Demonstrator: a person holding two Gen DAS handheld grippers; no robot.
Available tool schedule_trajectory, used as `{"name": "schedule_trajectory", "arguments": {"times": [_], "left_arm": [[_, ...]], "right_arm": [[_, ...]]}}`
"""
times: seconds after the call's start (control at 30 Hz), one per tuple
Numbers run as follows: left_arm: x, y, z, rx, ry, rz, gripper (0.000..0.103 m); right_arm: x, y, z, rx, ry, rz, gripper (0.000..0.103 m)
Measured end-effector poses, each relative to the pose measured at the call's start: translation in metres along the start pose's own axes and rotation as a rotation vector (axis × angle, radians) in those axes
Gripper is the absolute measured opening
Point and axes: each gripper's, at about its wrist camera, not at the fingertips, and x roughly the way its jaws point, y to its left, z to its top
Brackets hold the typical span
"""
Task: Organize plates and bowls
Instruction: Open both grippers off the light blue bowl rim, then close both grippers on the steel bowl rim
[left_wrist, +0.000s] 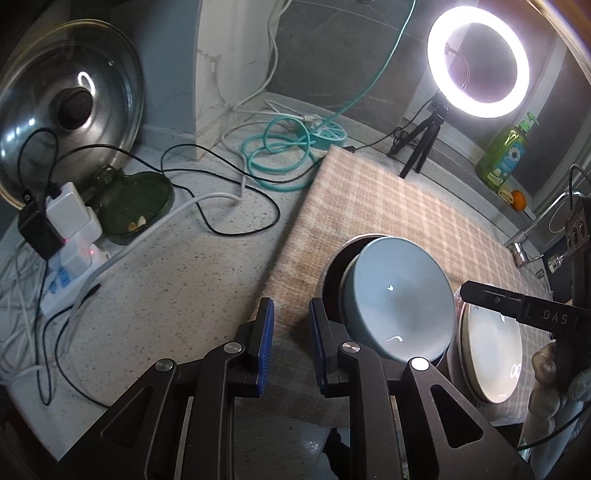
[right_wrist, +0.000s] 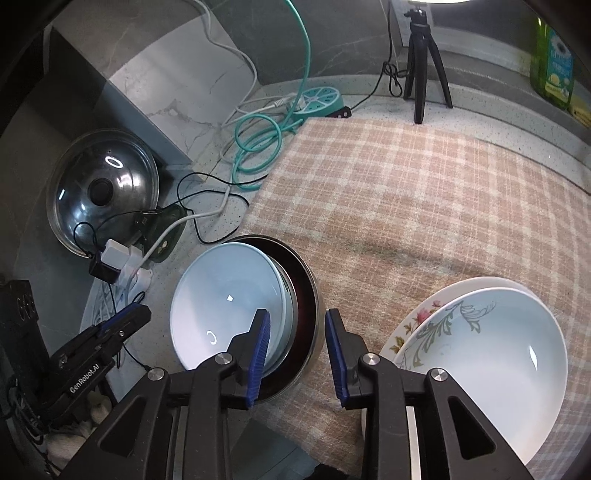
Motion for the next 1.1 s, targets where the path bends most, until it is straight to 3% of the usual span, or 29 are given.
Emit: {"name": "schedule_trajectory", "arguments": {"times": [0.17, 0.4, 0.7, 1.03, 1.1], "left_arm": [[-0.009, 0.005, 0.0, -0.006, -0.025, 0.013, 0.017], [-0.001, 0.022, -0.007, -0.112, 0.028, -0.078, 0.017], [0.014, 0.024, -0.013, -0.193, 0.096, -0.184, 0.017], [0.023, 0.017, -0.008, -0.189, 0.122, -0.217, 0.017], [0.026, 0.016, -0.008, -0.19, 0.131, -0.221, 0.016]], "right_arm": [[-0.005, 0.001, 0.001, -0.028, -0.03, -0.002, 0.029], [-0.011, -0.01, 0.008, -0.01, -0.086, 0.001, 0.036], [-0.001, -0.024, 0.009, 0.02, 0.004, 0.023, 0.036], [0.012, -0.034, 0.013, 0.095, 0.062, 0.071, 0.036], [0.017, -0.034, 0.014, 0.097, 0.074, 0.074, 0.03]]}}
